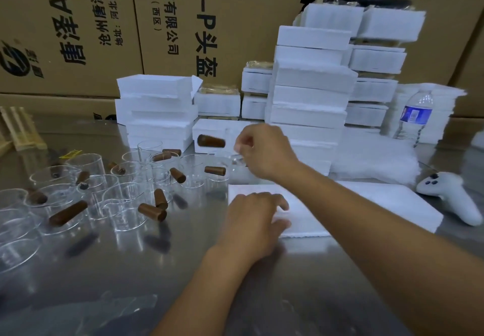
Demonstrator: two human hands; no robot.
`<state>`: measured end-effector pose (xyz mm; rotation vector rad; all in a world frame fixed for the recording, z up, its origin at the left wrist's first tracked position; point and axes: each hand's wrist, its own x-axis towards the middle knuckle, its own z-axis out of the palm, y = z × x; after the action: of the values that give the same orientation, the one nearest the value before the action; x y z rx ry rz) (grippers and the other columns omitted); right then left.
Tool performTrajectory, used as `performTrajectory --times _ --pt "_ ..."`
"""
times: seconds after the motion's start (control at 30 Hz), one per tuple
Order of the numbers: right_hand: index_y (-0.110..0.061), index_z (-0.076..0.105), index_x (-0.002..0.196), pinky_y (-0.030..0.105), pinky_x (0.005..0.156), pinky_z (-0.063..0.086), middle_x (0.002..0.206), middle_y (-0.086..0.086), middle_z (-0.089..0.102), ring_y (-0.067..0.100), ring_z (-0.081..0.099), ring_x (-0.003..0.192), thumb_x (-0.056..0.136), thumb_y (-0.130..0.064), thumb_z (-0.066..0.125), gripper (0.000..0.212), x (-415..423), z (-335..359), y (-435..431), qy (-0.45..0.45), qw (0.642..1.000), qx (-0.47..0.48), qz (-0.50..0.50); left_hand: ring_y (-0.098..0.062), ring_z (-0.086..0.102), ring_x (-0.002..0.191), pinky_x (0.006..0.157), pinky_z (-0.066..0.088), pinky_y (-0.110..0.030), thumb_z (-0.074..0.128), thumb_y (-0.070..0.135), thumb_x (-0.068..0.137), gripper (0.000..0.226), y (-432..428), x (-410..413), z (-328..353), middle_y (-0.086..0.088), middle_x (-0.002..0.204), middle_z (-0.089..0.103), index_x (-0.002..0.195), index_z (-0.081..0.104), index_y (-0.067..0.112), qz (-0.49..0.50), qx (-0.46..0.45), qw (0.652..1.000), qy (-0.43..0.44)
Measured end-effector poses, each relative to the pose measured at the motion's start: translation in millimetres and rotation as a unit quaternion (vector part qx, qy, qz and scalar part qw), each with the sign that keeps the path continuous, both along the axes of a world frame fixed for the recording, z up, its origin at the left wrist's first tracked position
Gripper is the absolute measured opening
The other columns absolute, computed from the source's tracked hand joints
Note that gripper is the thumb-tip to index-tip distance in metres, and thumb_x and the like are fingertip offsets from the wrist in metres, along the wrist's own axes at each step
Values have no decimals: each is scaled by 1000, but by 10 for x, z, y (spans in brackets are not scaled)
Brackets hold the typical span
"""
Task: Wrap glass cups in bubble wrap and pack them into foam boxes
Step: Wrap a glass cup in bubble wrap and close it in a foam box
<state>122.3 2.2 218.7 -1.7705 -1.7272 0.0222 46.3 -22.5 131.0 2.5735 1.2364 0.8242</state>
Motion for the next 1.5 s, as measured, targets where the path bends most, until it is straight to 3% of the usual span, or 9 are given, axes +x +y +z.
performTrajectory --times 0.13,0.23,0.4,0.53,0.73,0.97,1.1,1.27,1.5 --pt "-21 56 79 6 57 35 79 -11 54 3 49 67 92 -17 57 14 368 184 -236 60 997 34 46 -6 55 94 79 39 -20 59 42 89 23 15 -27 9 13 99 63 110 60 32 -31 -32 993 -112" --pt "-24 54 76 19 69 45 80 -11 52 5 48 64 94 -19 53 19 607 212 -428 139 986 35 81 6 56 81 67 37 -3 51 24 96 9 44 22 92 11 89 63 95 59 28 -22 -94 944 -316" --pt "-18 52 73 35 90 50 68 -4 46 7 47 59 96 -13 48 24 700 126 -635 344 928 15 145 -20 68 94 81 51 -32 48 47 88 36 38 27 276 -6 99 69 97 61 15 -158 -450 656 -586" --pt "-16 51 69 23 66 44 62 -2 45 8 48 55 95 -10 45 27 609 -53 -660 394 900 18 185 -33 65 107 84 55 -40 50 62 75 70 -6 51 250 -15 118 67 121 58 9 -240 -528 588 -564" --pt "-13 59 92 24 70 39 70 -16 59 6 54 66 95 -19 48 13 783 -269 -582 340 929 1 148 -25 69 96 78 58 -34 56 45 78 63 17 102 212 -20 115 66 124 56 1 -217 -521 580 -587" --pt "-18 57 90 8 49 40 92 -4 59 9 61 67 91 -14 59 4 1597 -193 -359 268 962 44 1 -20 69 92 81 56 -29 67 38 70 45 155 84 158 -11 102 66 101 62 6 -183 -453 586 -647" --pt "-13 58 97 25 77 41 105 6 60 20 54 92 88 -17 61 10 2385 -263 -121 114 980 8 -160 -18 69 92 84 56 -29 72 43 65 48 192 49 173 -7 106 63 100 63 13 -161 -414 601 -664" --pt "-17 48 128 39 101 37 131 8 51 27 43 122 82 -19 65 49 2952 -513 -8 3 953 -75 -293 -19 68 93 88 54 -31 94 49 27 101 235 65 208 -8 109 63 114 59 11 -157 -394 625 -656" --pt "-28 52 123 38 98 29 121 1 59 22 37 124 86 -37 62 40 2991 -585 185 -89 938 -74 -327 -21 71 89 75 58 -30 96 48 24 86 228 99 199 -6 99 70 98 67 15 -163 -385 637 -648"
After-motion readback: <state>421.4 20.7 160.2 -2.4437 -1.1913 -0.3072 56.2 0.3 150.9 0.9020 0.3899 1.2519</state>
